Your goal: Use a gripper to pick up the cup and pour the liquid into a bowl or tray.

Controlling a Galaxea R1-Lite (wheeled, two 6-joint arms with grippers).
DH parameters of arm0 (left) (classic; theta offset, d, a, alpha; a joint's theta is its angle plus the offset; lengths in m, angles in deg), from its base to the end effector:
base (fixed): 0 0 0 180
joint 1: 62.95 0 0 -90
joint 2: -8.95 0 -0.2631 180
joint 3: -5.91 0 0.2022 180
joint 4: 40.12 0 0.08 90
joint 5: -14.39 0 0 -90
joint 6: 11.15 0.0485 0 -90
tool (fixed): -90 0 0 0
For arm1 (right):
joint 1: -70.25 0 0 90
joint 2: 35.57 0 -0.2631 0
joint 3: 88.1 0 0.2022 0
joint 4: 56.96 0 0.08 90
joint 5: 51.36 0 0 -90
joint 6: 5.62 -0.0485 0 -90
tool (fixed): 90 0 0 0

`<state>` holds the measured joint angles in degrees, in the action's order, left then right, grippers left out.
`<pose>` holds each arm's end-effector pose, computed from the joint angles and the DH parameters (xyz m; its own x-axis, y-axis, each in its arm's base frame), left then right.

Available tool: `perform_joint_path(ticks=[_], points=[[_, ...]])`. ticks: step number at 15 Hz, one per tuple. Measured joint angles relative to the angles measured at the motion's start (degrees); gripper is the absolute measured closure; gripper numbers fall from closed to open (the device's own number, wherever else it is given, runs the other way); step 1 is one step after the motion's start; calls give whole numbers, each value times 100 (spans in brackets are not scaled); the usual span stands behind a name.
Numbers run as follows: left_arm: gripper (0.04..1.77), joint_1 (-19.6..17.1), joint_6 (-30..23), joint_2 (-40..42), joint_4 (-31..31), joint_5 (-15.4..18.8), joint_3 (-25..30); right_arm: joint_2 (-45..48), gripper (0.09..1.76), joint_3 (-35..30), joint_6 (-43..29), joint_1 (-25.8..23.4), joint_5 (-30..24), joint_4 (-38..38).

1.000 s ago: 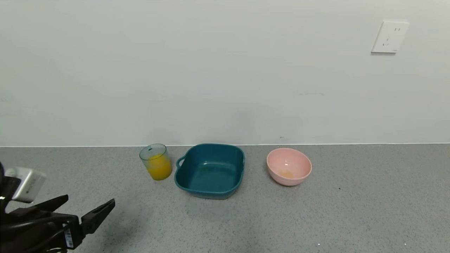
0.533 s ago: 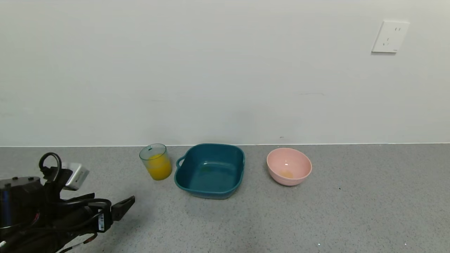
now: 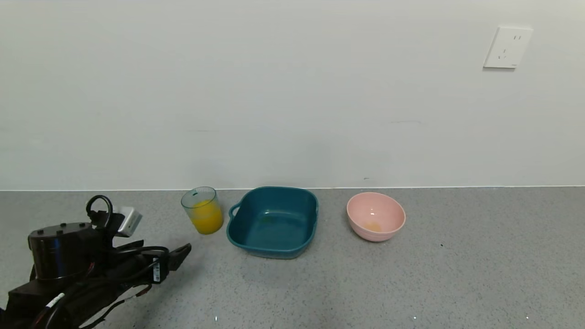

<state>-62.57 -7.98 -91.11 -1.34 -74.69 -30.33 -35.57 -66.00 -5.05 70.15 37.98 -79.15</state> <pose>0.2516 -0.0024 0.0232 0.9058 -0.0221 -0.4232 0.0446 0.9981 0.0433 0.0527 0.0005 0.0759 1.0000 0.0098 -0.0016 -0.0098 0.9999 -0.0099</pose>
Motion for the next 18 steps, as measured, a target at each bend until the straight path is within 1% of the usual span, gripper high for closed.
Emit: perform_joint_path(ticks=[4, 6, 7, 15, 18], points=[[9, 28, 21, -851, 1246, 6, 18, 0, 14, 0, 2, 0, -2, 0], [9, 44, 74, -1287, 1609, 11, -52, 0, 14, 0, 2, 0, 0, 0], [9, 50, 101, -1468, 1686, 12, -140, 0, 14, 0, 0, 0, 0, 0], [9, 74, 127, -2252, 1582, 22, -1056, 0, 14, 0, 0, 0, -2, 2], [9, 69, 154, -2422, 1301, 22, -1423, 0, 14, 0, 2, 0, 0, 0]])
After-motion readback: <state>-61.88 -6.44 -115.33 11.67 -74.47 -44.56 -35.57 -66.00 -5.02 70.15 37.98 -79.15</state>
